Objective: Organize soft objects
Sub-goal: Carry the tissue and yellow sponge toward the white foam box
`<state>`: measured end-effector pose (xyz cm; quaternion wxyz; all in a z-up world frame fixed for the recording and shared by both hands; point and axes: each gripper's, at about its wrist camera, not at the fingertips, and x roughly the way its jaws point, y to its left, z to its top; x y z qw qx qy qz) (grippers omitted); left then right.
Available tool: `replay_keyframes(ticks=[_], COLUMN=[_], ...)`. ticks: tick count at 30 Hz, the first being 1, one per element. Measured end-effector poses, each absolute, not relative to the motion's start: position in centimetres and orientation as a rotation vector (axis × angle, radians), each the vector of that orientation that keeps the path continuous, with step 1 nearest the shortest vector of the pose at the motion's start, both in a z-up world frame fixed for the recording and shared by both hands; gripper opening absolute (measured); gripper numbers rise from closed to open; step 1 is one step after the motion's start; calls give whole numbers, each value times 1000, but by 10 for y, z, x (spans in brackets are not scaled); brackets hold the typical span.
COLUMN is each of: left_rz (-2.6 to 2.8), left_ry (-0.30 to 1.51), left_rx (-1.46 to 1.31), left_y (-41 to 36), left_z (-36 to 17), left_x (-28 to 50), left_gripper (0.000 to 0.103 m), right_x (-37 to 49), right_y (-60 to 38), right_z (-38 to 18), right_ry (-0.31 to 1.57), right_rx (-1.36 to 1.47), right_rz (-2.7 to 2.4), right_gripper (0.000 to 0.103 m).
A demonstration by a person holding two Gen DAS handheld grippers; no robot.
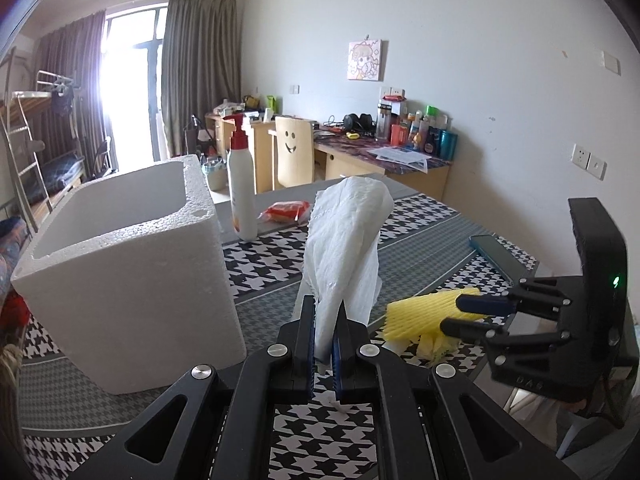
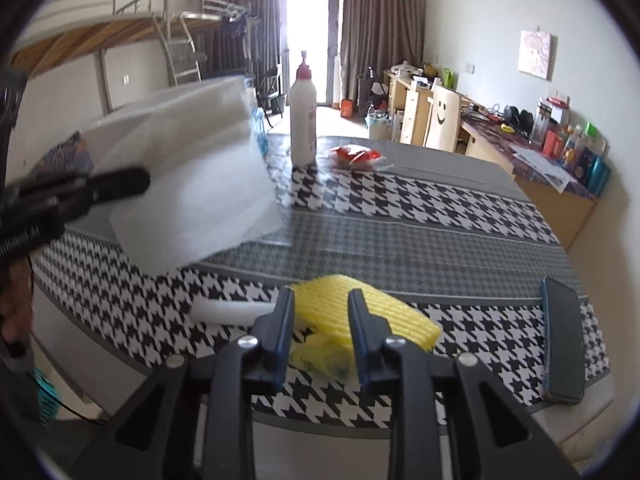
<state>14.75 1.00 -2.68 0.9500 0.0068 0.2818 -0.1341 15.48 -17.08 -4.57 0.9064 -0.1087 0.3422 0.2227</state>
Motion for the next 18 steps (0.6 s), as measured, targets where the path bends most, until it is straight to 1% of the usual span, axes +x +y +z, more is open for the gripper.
replay_keyframes(ticks=[2, 5, 6, 7, 9, 17, 18], left_rz=[-274, -273, -273, -271, -267, -258, -258], left_ry=[573, 569, 569, 569, 568, 569, 570], left_rx=[12, 7, 6, 4, 2, -20, -21], left_y=[11, 13, 13, 14, 17, 27, 26], left_z=[-26, -25, -25, -26, -26, -30, -30], left_x=[147, 147, 147, 145, 145, 143, 143], left_gripper=[7, 7, 7, 7, 7, 7, 7], right_x=[154, 154, 154, 154, 156, 169, 172], right_y=[-167, -162, -161, -159, -156, -147, -147], right_z=[-50, -56, -57, -58, -60, -70, -71], right_ry=[717, 731, 734, 735, 735, 766, 773], right_rx=[-255, -300, -308, -318, -349, -430, -443], right_rz=[459, 451, 456, 459, 451, 403, 396], right_gripper=[33, 38, 43, 51, 56, 56, 54])
